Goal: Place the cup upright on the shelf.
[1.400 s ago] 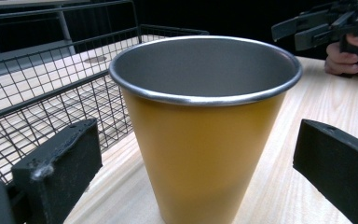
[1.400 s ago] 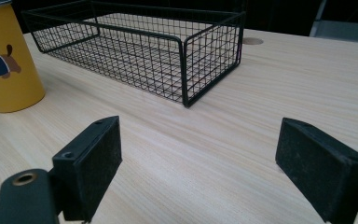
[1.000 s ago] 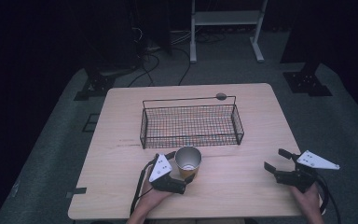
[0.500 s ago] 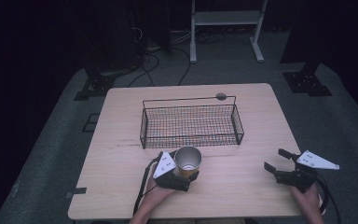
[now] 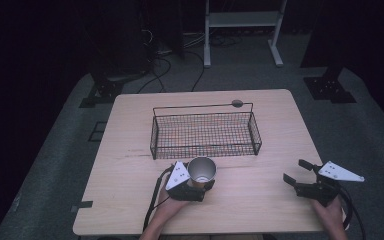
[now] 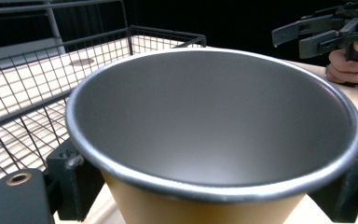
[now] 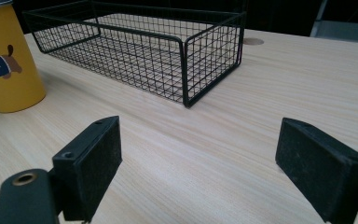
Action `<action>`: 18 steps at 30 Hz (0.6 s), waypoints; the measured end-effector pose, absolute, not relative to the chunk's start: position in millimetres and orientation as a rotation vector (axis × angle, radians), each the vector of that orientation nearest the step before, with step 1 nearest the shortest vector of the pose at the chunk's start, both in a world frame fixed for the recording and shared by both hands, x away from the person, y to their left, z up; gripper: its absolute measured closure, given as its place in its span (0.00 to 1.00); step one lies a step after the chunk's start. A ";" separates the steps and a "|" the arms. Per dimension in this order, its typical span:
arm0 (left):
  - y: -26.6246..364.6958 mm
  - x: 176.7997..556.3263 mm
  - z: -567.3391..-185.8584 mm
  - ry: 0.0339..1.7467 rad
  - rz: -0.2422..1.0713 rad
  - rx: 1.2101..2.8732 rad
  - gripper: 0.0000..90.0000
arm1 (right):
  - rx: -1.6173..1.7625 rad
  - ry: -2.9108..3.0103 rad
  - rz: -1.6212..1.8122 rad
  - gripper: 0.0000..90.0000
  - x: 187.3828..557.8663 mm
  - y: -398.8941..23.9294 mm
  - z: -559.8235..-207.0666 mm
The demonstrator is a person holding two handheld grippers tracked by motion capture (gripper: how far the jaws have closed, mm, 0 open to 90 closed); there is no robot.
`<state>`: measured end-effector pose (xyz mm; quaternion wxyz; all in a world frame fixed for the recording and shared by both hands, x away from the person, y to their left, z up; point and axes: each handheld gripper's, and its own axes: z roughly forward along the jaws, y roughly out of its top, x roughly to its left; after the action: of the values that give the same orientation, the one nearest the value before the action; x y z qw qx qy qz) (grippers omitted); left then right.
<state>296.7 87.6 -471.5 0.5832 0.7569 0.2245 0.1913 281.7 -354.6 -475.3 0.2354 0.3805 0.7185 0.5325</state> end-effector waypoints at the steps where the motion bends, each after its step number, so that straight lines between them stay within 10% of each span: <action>1: 87.6 296.7 -471.5 0.524 0.446 1.767 0.14 | 1.043 1.971 1.462 0.15 281.6 -354.6 -475.3; 18: 86.7 296.7 -467.8 0.516 0.437 1.749 0.16 | 1.044 1.968 1.464 0.15 281.6 -354.9 -475.2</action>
<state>296.7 86.7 -467.8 0.5915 0.7520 0.2219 0.1881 281.6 -354.9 -475.2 0.2357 0.3807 0.7175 0.5336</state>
